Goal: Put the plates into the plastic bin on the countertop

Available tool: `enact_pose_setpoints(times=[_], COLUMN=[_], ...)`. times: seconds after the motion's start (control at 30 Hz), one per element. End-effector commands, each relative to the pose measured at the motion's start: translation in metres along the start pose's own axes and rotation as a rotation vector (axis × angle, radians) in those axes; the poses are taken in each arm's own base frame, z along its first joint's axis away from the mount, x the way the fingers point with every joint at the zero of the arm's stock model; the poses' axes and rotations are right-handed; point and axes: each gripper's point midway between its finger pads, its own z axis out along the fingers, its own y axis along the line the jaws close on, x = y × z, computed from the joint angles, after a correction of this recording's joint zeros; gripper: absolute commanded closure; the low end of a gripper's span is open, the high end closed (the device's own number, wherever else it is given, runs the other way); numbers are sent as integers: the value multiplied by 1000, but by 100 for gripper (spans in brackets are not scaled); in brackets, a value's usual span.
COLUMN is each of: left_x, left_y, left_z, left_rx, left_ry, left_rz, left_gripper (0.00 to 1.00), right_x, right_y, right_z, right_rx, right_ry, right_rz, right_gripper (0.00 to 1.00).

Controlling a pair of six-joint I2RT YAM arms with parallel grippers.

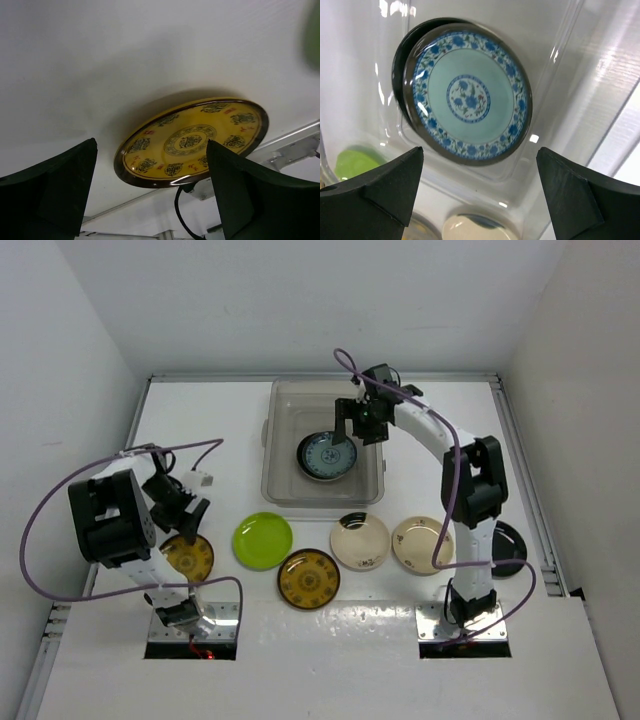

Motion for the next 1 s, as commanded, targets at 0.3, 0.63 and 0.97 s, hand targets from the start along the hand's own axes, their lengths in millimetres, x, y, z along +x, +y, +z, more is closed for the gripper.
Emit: enact_pose_setpoints(times=[0.3, 0.63, 0.97], left_x=[60, -39, -234], left_y=[12, 71, 18], left_z=[47, -38, -282], left_rx=[-42, 55, 11], left_ry=[86, -282, -1034], left_rz=[-1, -274, -38], left_gripper=[40, 100, 100], right_x=[-22, -4, 131], right_y=[32, 5, -218], right_z=[-101, -135, -199], right_rx=[-14, -46, 380], right_ry=[-259, -328, -416], right_rz=[-120, 36, 943], right_gripper=[12, 23, 26])
